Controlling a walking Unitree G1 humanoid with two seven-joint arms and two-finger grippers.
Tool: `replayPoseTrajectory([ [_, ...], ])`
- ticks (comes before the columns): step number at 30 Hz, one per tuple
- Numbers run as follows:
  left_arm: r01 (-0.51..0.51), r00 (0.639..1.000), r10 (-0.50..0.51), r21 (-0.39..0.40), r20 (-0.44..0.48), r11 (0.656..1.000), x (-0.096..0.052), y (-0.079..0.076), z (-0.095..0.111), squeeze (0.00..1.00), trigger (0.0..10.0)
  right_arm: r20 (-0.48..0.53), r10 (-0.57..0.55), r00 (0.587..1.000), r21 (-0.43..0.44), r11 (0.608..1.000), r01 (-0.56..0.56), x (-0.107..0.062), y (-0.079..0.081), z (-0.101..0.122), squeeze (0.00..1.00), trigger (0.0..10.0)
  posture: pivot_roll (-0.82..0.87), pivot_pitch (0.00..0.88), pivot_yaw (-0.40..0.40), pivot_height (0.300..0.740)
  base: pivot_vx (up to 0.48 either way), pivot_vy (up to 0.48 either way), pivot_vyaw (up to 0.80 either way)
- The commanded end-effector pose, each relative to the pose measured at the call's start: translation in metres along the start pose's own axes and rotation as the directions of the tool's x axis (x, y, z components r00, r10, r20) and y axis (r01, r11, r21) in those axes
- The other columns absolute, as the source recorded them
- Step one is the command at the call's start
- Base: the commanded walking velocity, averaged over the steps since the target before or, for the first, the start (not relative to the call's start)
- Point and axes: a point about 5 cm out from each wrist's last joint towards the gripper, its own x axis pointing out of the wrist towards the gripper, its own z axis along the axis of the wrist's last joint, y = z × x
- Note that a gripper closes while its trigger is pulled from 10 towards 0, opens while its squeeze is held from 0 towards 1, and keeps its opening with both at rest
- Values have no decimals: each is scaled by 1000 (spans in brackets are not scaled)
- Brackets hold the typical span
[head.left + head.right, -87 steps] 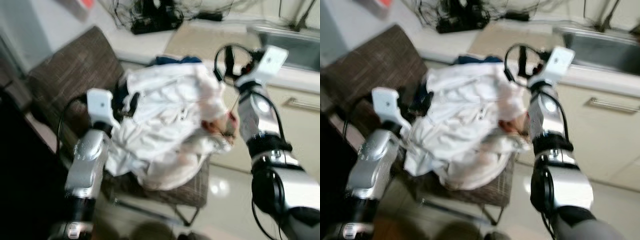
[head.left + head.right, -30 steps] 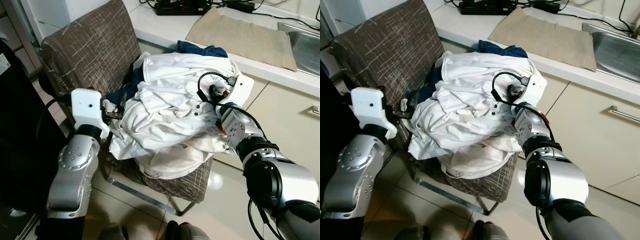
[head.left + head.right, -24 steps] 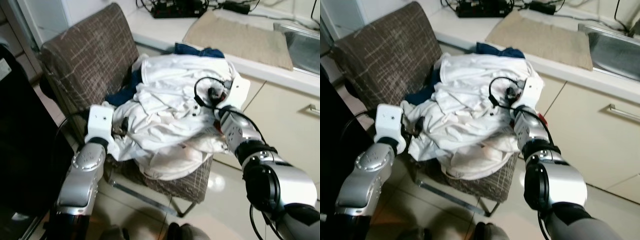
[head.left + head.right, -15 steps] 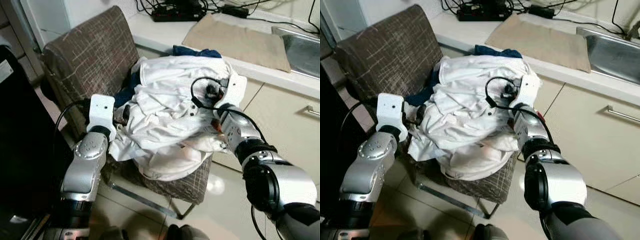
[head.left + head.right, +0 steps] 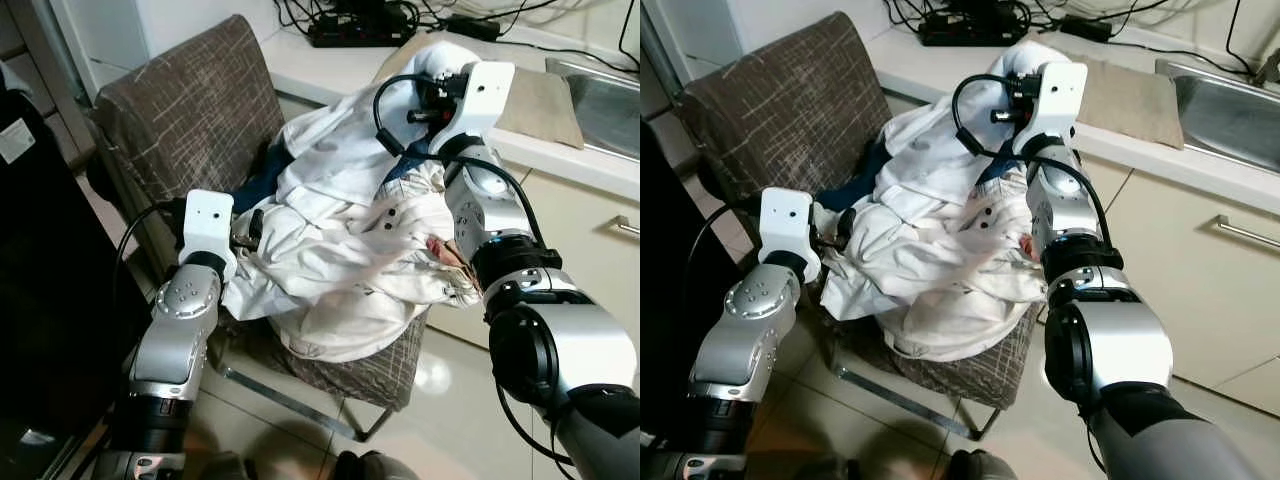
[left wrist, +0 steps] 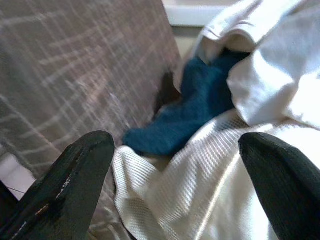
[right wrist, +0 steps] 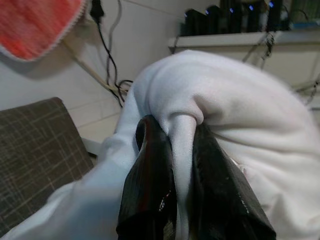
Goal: Clothes washing
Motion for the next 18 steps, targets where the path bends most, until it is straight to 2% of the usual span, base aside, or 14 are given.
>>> replayPoseTrajectory([
  [1,-46,997,47,-35,53,998,2,5,7,0,10000,54,38,998,-44,998,-35,0,3,8,0,0,19,0,-80,740,0,0,475],
  [4,-66,992,73,-72,102,995,1,7,15,0,10000,48,70,996,-60,996,-67,-3,8,2,0,0,22,0,-84,740,0,0,467],
  [6,-106,986,111,-47,122,993,0,10,18,0,10000,29,88,996,-70,994,-86,-8,13,-8,0,0,25,0,-86,740,0,0,425],
  [8,-141,978,149,-63,148,988,-3,13,20,0,10000,-15,107,994,-61,992,-108,-17,18,-24,0,0,27,0,-86,740,0,0,409],
  [11,-177,970,185,-61,159,982,-8,14,18,0,10000,-55,140,989,-69,987,-144,-29,24,-43,0,0,29,0,-85,740,0,0,0],
  [15,-230,958,235,-49,165,972,-11,17,15,0,10000,-77,163,984,-78,982,-169,-36,28,-52,0,0,31,0,-86,740,0,0,0],
  [16,-277,948,283,-59,147,959,-13,20,11,0,10000,-90,167,982,-73,982,-174,-38,29,-56,0,0,31,0,-86,740,0,0,0],
  [18,-297,944,303,-64,133,953,-15,21,7,0,10000,-105,171,980,-63,982,-178,-41,29,-60,0,0,31,0,-86,740,0,0,0],
])
